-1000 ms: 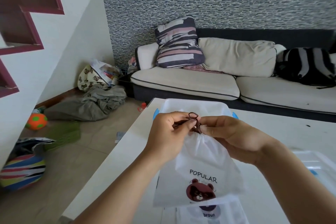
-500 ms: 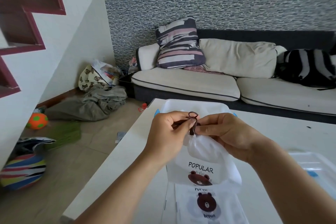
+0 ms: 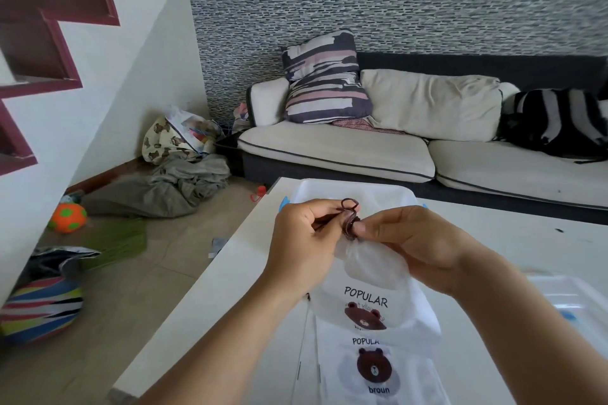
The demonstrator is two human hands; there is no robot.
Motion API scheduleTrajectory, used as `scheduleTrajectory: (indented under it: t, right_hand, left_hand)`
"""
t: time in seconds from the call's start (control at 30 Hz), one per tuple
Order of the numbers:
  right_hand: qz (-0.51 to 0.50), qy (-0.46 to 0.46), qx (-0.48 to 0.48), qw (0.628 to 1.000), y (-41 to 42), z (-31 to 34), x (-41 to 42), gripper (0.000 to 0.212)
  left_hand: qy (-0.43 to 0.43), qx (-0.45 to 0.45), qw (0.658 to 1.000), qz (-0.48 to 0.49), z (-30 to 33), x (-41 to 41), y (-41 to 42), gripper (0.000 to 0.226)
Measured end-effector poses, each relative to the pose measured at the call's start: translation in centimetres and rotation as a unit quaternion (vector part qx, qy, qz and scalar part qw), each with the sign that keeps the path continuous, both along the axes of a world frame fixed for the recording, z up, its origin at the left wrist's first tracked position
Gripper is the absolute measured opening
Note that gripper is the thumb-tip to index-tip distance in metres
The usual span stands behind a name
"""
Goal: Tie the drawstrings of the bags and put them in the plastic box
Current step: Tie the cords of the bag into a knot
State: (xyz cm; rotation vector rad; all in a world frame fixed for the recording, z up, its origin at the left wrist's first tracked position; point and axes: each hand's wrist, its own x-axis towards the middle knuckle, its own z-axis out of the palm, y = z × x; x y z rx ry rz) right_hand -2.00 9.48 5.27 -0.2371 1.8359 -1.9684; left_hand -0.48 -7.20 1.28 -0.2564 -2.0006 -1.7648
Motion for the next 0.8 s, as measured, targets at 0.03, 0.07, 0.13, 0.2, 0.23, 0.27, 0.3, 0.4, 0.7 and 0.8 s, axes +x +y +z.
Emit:
scheduleTrajectory:
  t: [0.03,0.07,0.13,0.2,0.23,0.27,0.3,0.4,0.7,0.8]
  right_hand:
    - [-0.013,0.019,0.013,1.000,-0.2,-0.1,0.1,0.029]
    - [-0.026,0.037,0.024,0.999,-0.4,-0.1,0.2,0.027]
    - [-0.059,0.068,0.032,0.995,-0.8,-0.3,0.2,0.026]
    - [-0.082,0.086,0.023,0.993,-1.0,-0.5,0.1,0.024]
    - [-0.081,0.086,0.013,0.993,-1.0,-0.5,0.0,0.023]
    - [-0.070,0.081,-0.003,0.994,-0.9,-0.6,0.0,0.022]
    - [-0.053,0.070,-0.022,0.996,-0.8,-0.7,-0.1,0.022]
    - [0.004,0.050,-0.041,0.998,-0.3,-0.7,-0.2,0.022]
    - [0.022,0.034,-0.063,0.997,0.5,-0.4,-0.2,0.013]
    - [0.031,0.043,-0.052,0.997,0.3,-0.3,-0.3,0.016]
  left_hand:
    - [-0.002,0.004,1.000,0.000,-0.1,0.0,0.0,0.018]
    - [-0.003,0.004,1.000,0.001,-0.1,-0.1,-0.1,0.018]
    - [-0.007,0.002,1.000,-0.002,-0.1,-0.1,-0.3,0.017]
    - [-0.012,0.006,1.000,-0.013,-0.1,-0.1,-0.4,0.017]
    - [-0.014,0.007,1.000,-0.021,0.0,-0.1,-0.5,0.017]
    - [-0.016,0.007,0.999,-0.029,0.1,-0.1,-0.6,0.017]
    - [-0.016,0.009,0.999,-0.039,0.1,0.0,-0.6,0.017]
    - [-0.020,0.024,0.997,-0.073,0.4,0.2,-0.6,0.017]
    - [-0.029,0.044,0.995,-0.084,0.9,0.5,-0.3,0.018]
    - [-0.035,0.042,0.995,-0.087,0.8,0.7,-0.1,0.017]
